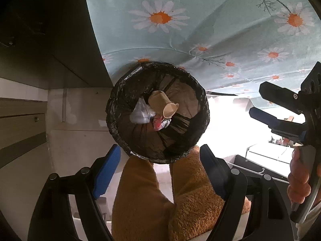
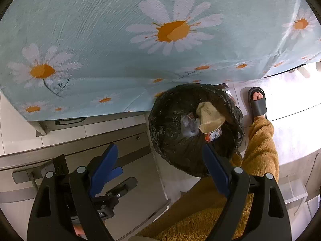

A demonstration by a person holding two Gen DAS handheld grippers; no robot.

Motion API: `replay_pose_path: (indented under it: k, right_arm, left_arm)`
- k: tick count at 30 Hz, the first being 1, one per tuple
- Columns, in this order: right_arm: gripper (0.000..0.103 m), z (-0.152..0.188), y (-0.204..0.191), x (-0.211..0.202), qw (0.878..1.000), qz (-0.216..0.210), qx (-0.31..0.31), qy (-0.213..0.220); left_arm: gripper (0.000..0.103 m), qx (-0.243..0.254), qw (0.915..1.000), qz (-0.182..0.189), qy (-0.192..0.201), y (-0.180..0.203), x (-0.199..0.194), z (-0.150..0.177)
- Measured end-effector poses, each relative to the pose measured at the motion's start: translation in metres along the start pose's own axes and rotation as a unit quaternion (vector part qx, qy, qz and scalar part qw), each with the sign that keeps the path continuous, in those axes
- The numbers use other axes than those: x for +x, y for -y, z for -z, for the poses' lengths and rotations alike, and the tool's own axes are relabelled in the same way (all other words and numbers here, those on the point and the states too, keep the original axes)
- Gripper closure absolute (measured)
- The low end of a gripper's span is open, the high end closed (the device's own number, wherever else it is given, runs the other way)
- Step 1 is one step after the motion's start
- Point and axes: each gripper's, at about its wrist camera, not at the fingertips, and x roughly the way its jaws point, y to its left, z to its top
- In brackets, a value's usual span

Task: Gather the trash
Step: 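Open both grippers to drop the clear bag and paper cup into the bin, then raise both tools back toward the table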

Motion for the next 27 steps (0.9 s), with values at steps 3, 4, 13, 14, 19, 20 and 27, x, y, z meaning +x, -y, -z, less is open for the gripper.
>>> replay_pose_path:
  k: [3,4,13,14,19,20,27]
  right_arm:
    - [0.018,0.003,-0.001,-0.004,1.000,0.002,-0.004,0.004]
    - [0.018,0.004,-0.001,-0.005,1.000,0.001,-0.004,0.004]
    - [0.018,0.018,-0.011,-0.029,1.000,-0.002,-0.015,0.024]
    - [0.018,0.020,-0.013,-0.032,0.999,-0.005,-0.016,0.027]
    - [0.018,0.030,-0.020,-0.052,0.998,-0.023,-0.031,0.044]
    - [0.018,0.031,-0.021,-0.058,0.998,-0.028,-0.035,0.050]
    - [0.018,0.038,-0.041,-0.096,0.992,-0.043,-0.074,0.087]
  left_arm:
    - [0.025,0.006,1.0000,-0.002,0.003,0.003,-0.005,0.000]
    - [0.025,0.011,0.9999,-0.010,0.008,0.005,-0.009,-0.001]
    - [0.025,0.024,0.9987,-0.017,0.043,0.015,-0.043,-0.008]
    - [0.025,0.027,0.9984,-0.018,0.046,0.017,-0.048,-0.008]
    - [0.025,0.040,0.9967,-0.014,0.068,0.027,-0.070,-0.010]
    - [0.025,0.043,0.9963,-0.012,0.073,0.029,-0.074,-0.010]
    - [0.025,0.066,0.9908,-0.010,0.118,0.044,-0.114,-0.013]
